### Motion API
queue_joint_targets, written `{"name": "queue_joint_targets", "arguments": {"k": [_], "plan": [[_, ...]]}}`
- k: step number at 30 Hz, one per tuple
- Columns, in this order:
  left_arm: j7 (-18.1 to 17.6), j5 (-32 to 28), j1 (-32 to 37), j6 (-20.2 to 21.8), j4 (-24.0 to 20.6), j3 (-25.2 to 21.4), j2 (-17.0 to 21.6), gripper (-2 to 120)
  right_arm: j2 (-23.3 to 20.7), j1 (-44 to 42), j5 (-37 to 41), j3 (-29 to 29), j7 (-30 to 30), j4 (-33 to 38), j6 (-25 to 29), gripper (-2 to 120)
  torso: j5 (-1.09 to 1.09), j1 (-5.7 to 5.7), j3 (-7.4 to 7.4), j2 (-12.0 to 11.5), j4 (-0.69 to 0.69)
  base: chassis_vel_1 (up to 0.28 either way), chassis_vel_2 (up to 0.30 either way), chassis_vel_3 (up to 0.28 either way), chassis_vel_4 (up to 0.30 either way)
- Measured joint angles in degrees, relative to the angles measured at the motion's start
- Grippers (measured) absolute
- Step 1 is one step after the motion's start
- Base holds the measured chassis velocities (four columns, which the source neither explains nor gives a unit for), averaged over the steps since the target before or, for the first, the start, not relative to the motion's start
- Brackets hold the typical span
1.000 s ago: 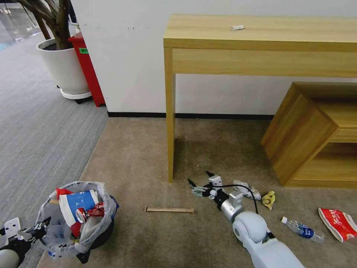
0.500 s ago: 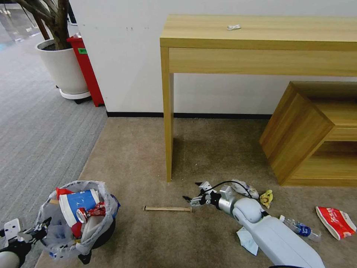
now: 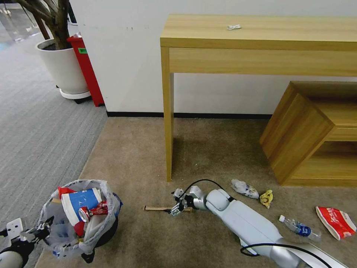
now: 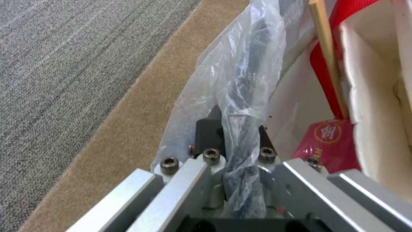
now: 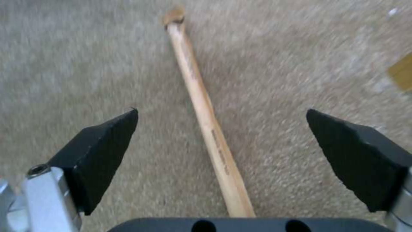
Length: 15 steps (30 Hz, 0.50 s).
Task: Pick up the trash bin and place the garbage on the floor into it.
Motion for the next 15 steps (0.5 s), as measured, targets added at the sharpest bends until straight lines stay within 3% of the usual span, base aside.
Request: {"name": "queue_joint_targets", "arguments": {"k": [4,10,15], "plan": [[-0.04,-0.01,-0.01,0.0,-0.39,-0.02,-0.23,0,0.93,1.31,-0.57,-1.15,-1.56,-2.9,-1.09,89,0.0,0.0,0.0,0.0,-0.01,0.0,0.0,0.0,0.0],[-0.06,-0.03,0.06,0.0,-0.77,0.0,-0.45,0,1.91,1.8,-0.51,-1.16,-1.68,-5.34,-1.28,85,0.01,0.0,-0.01,0.0,0.0,0.0,0.0,0.0,0.0],[-0.19,-0.03,-0.08,0.0,-0.82,0.17,-0.45,0,2.74,2.15,-0.21,-1.42,-1.65,-7.71,-1.2,74,0.0,0.0,-0.01,0.0,-0.01,0.0,0.0,0.0,0.0]]}}
